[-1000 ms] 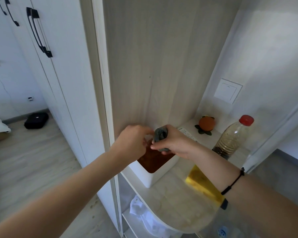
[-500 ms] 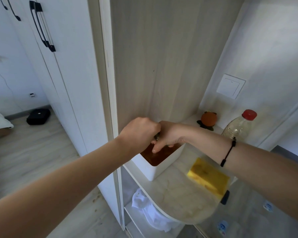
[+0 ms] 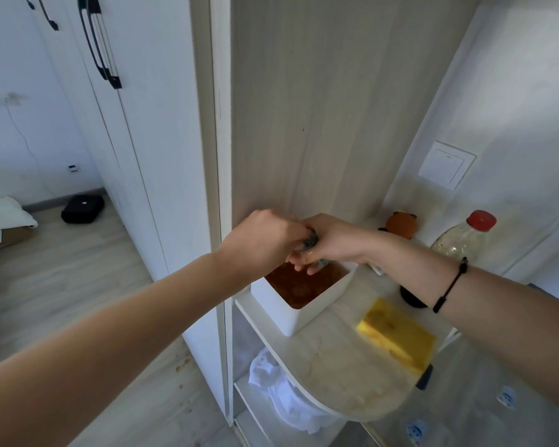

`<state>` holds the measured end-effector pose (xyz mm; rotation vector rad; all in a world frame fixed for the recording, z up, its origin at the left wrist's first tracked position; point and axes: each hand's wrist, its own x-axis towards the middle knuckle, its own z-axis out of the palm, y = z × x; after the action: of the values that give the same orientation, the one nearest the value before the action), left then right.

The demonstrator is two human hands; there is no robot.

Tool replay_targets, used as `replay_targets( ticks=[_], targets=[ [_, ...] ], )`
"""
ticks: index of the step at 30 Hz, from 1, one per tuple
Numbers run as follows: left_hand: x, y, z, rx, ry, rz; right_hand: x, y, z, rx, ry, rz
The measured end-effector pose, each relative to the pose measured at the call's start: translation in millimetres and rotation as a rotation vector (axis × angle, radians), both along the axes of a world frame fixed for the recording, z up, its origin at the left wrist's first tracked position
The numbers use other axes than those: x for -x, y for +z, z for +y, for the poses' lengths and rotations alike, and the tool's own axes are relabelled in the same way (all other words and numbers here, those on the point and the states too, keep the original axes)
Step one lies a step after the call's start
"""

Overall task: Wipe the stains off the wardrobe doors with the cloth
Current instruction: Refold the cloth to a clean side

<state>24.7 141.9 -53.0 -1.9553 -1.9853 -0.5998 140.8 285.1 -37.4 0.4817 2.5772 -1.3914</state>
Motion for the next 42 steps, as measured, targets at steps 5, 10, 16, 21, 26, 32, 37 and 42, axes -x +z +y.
replay_targets(
  ticks=[5, 10, 16, 21, 26, 32, 37, 42],
  targets=[
    [-0.5, 7.7, 3.3, -0.1, -0.102, -0.024, 3.0, 16.0, -3.7, 0.019, 0.038, -0.018],
    [1.3, 7.0, -1.7, -0.092, -0.068, -0.062, 13.8, 8.7, -1.0, -0.319, 0.084, -0.031],
    [6.5, 11.5, -16.6, -0.112, -0.015, 0.05, 17.3, -24.8, 4.1, -0.683, 0.087, -0.022],
    [5.8, 3.6, -20.9, 0.013, 0.004, 0.154, 17.7, -20.5, -4.0, -0.704, 0.122, -0.056],
    [5.6, -16.4, -22.9, 0.031, -0.013, 0.167, 12.7, -17.1, -16.7, -0.875, 0.109, -0.045],
    [-3.8, -34.8, -16.9, -0.011, -0.01, -0.004, 8.2, -33.9, -20.0, -0.828, 0.022, -0.014],
    [-7.0, -27.3, -14.8, -0.065, 0.054, -0.199, 7.0, -23.7, -17.9, -0.785, -0.067, -0.029],
    [-2.9, -8.1, -12.8, -0.114, 0.08, -0.239, 5.9, 7.0, -9.3, -0.635, -0.116, 0.066]
  ],
)
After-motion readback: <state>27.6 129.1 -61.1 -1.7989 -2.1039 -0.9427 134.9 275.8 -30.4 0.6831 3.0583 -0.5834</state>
